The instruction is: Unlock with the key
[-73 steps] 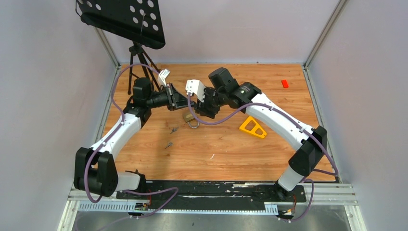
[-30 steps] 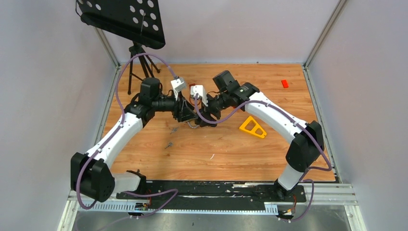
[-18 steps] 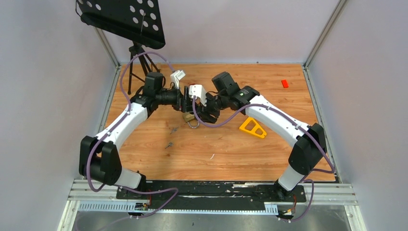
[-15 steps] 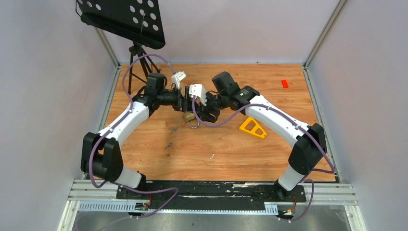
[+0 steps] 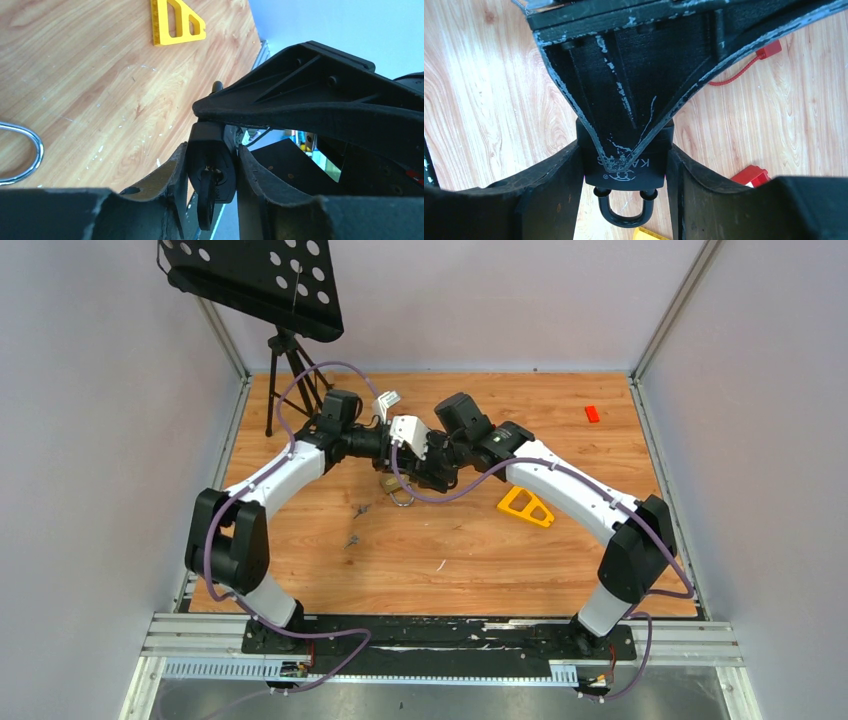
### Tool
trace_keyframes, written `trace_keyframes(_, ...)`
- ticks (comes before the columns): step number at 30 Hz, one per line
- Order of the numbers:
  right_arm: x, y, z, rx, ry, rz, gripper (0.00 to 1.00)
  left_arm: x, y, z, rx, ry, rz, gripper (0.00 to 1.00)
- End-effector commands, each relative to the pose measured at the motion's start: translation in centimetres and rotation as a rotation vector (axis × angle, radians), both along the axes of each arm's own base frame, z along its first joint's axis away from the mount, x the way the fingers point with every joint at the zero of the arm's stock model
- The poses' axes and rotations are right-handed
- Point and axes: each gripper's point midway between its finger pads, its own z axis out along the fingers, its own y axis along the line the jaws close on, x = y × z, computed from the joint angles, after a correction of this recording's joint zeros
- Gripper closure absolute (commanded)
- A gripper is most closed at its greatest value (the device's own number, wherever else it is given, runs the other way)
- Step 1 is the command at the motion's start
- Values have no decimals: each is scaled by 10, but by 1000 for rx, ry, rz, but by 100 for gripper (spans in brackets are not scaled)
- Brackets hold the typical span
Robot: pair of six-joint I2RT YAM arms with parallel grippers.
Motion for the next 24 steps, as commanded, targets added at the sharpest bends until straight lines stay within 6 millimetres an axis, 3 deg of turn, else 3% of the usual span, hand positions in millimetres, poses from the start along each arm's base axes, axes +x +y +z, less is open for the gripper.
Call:
trace_keyframes(1,17,17,49,124,-128,-25,97,4,-8,7,-43,0,-32,73)
trace_keyframes(4,17,13,46,111,-138,-34,84,6,-8,9,-53,-4,-36,97)
trace_keyframes(5,17,11,44,104,-141,-34,73,8,-7,9,-55,-1,-30,100)
trace_keyframes(7,15,6,41,87,-160,-28,46,16,-4,11,-75,9,-6,100)
trace_keyframes(11,14,-10,33,30,-212,-28,20,26,0,17,-101,16,22,100)
trace_keyframes(18,13,-28,19,-42,-248,-40,17,25,1,15,-95,20,27,100)
trace_keyframes(24,23,-31,4,-82,-265,-87,19,24,1,19,-104,12,27,100)
